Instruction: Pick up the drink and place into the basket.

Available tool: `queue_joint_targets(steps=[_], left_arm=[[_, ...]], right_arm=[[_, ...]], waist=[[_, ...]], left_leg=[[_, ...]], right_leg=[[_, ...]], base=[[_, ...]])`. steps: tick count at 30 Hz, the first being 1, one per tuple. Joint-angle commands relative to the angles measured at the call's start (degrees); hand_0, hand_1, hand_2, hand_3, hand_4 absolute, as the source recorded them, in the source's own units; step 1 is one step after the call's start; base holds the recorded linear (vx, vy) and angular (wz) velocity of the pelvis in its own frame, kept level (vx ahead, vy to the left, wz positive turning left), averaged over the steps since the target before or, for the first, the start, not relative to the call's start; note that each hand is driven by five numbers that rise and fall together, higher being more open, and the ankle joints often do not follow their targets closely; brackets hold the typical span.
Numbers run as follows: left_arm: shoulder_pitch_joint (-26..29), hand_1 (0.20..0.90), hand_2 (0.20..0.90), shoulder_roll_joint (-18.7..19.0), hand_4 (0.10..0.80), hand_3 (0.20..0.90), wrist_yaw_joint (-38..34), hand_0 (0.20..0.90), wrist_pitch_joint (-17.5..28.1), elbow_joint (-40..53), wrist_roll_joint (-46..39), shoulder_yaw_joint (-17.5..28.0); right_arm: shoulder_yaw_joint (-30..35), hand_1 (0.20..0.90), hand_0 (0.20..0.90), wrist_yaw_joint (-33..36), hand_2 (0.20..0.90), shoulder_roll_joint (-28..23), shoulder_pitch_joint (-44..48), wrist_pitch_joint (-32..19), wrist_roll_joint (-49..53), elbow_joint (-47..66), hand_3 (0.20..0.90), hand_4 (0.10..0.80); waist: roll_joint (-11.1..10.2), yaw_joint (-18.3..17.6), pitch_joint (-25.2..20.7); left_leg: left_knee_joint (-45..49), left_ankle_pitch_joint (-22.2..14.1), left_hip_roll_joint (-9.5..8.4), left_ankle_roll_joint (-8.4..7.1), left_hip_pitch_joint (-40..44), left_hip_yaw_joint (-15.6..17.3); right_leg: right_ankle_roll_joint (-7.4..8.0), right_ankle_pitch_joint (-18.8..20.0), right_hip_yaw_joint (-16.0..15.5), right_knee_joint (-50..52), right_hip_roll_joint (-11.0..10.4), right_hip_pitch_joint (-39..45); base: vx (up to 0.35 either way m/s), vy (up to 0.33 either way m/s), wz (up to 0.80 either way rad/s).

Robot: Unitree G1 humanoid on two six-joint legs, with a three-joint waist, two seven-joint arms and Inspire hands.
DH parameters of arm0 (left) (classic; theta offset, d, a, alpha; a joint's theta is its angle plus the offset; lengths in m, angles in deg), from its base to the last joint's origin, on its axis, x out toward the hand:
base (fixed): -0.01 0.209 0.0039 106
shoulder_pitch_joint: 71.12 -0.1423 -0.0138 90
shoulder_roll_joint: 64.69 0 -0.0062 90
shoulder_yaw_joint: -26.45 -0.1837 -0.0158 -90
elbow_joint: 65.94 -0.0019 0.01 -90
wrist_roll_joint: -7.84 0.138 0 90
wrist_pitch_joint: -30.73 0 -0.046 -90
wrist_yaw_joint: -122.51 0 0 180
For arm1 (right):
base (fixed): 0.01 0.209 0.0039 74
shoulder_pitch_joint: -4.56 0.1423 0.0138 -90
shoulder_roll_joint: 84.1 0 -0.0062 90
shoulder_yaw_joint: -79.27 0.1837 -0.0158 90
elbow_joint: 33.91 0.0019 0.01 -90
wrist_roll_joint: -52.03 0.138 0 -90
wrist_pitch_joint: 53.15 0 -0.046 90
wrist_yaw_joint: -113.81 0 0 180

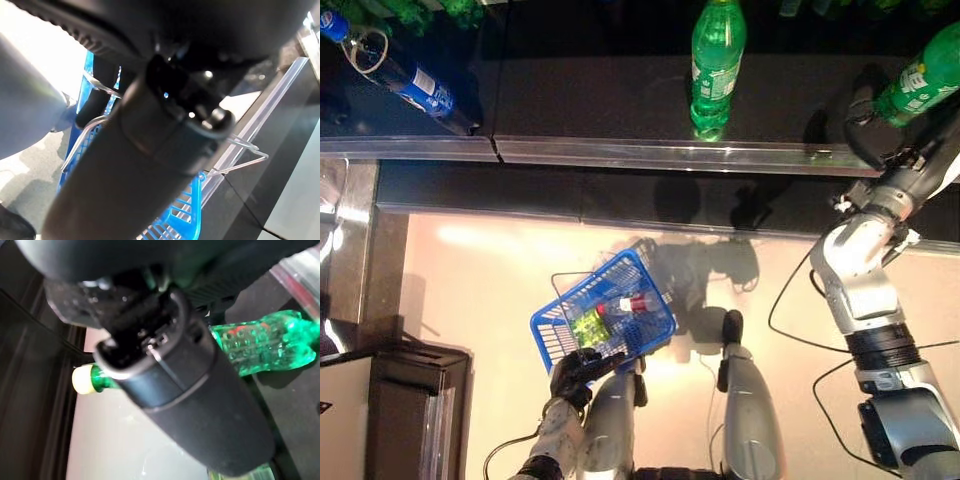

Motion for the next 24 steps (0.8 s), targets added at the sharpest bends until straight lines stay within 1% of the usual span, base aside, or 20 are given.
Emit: queue_joint_targets(steps=[1, 6, 10, 11, 12, 13, 14, 18, 24], left_arm=[[-4.60, 0.300, 0.300, 5.84, 0.100, 0.200, 0.01, 0.300, 5.40, 5.52, -1.90, 0.82], [-4.78, 0.300, 0.300, 6.23, 0.100, 0.200, 0.32, 0.300, 5.49, 6.20, -2.49, 0.18], [-4.77, 0.300, 0.300, 6.40, 0.100, 0.200, -0.17, 0.300, 5.25, 6.82, -2.71, -0.11], [-4.84, 0.300, 0.300, 6.63, 0.100, 0.200, 0.02, 0.300, 5.16, 7.03, -2.73, -0.13], [-5.18, 0.300, 0.300, 6.76, 0.100, 0.200, 0.21, 0.300, 5.21, 7.32, -2.83, -0.18], [-5.44, 0.300, 0.300, 6.86, 0.100, 0.200, 0.38, 0.300, 5.35, 7.55, -2.83, -0.18], [-5.55, 0.300, 0.300, 6.90, 0.100, 0.200, 0.37, 0.300, 5.40, 7.65, -2.83, -0.17], [-5.56, 0.300, 0.300, 7.23, 0.100, 0.200, 0.59, 0.300, 5.39, 8.14, -3.15, -0.19], [-6.29, 0.300, 0.300, 7.36, 0.100, 0.200, 1.54, 0.300, 5.69, 8.03, -3.47, 0.45]], right_arm=[[2.71, 0.900, 0.900, 0.37, 0.900, -6.19, 8.77, -2.48, -0.50, 3.91, 0.900, 0.800], [2.00, 0.900, 0.900, -0.08, 0.900, -8.19, 13.17, -1.33, 1.06, 0.84, 0.900, 0.800], [1.66, 0.900, 0.900, -0.05, 0.900, -9.35, 14.87, -1.10, 1.85, -0.67, 0.900, 0.800], [1.60, 0.618, 0.618, -0.09, 0.618, -9.80, 15.34, -1.12, 2.40, -1.28, 0.571, 0.471], [1.56, 0.540, 0.540, -0.06, 0.540, -10.17, 15.60, -1.44, 3.30, -1.90, 0.480, 0.380], [1.55, 0.434, 0.434, -0.04, 0.434, -10.46, 15.98, -1.70, 3.89, -2.39, 0.356, 0.256], [1.52, 0.300, 0.300, 0.04, 0.300, -10.59, 16.13, -1.83, 3.99, -2.57, 0.200, 0.100], [2.17, 0.300, 0.300, 0.02, 0.300, -11.43, 16.88, -2.23, 3.79, -3.32, 0.200, 0.100], [3.29, 0.300, 0.300, -0.07, 0.300, -11.95, 15.27, -2.83, 2.77, -2.83, 0.200, 0.100]], waist=[[-0.50, 0.89, -0.93], [0.10, 1.73, -0.92], [0.23, 2.13, -0.92], [0.30, 2.28, -0.92], [0.41, 2.47, -0.92], [0.47, 2.67, -0.92], [0.49, 2.75, -0.92], [0.74, 2.98, -0.92], [0.92, 2.66, -0.92]], left_leg=[[10.23, -1.80, -0.03, -0.10, -4.57, -5.52], [10.61, -1.32, -0.33, -0.02, -6.34, -5.86], [11.21, -1.22, -0.45, 0.09, -7.57, -6.21], [11.49, -1.21, -0.45, 0.12, -8.00, -6.38], [11.63, -1.44, -0.50, 0.15, -8.05, -6.52], [11.69, -1.46, -0.56, 0.20, -8.31, -6.65], [11.71, -1.47, -0.58, 0.21, -8.40, -6.69], [11.65, -1.22, -0.72, 0.33, -8.82, -6.83], [12.12, -1.53, -0.83, 0.34, -7.41, -6.61]], right_leg=[[-1.07, -1.71, -3.07, 1.75, -2.21, 1.16], [-1.41, -2.11, -3.51, 2.71, -2.26, -0.54], [-1.79, -2.70, -3.61, 4.05, -2.16, -1.85], [-1.93, -3.00, -3.68, 4.73, -2.14, -2.35], [-1.97, -3.49, -3.70, 5.31, -2.09, -2.49], [-2.03, -3.69, -3.77, 5.64, -2.08, -2.73], [-2.05, -3.78, -3.81, 5.77, -2.09, -2.80], [-2.25, -4.01, -3.98, 6.58, -2.13, -3.30], [-2.48, -4.81, -4.06, 7.25, -2.27, -2.13]], base=[[0.035, -0.014, 0.02], [0.031, -0.008, 0.03], [0.010, -0.008, 0.02], [0.030, -0.027, 0.07], [0.027, -0.033, 0.09], [0.022, -0.022, 0.09], [-0.005, -0.018, 0.07], [0.002, -0.004, 0.03], [0.000, 0.017, 0.04]])
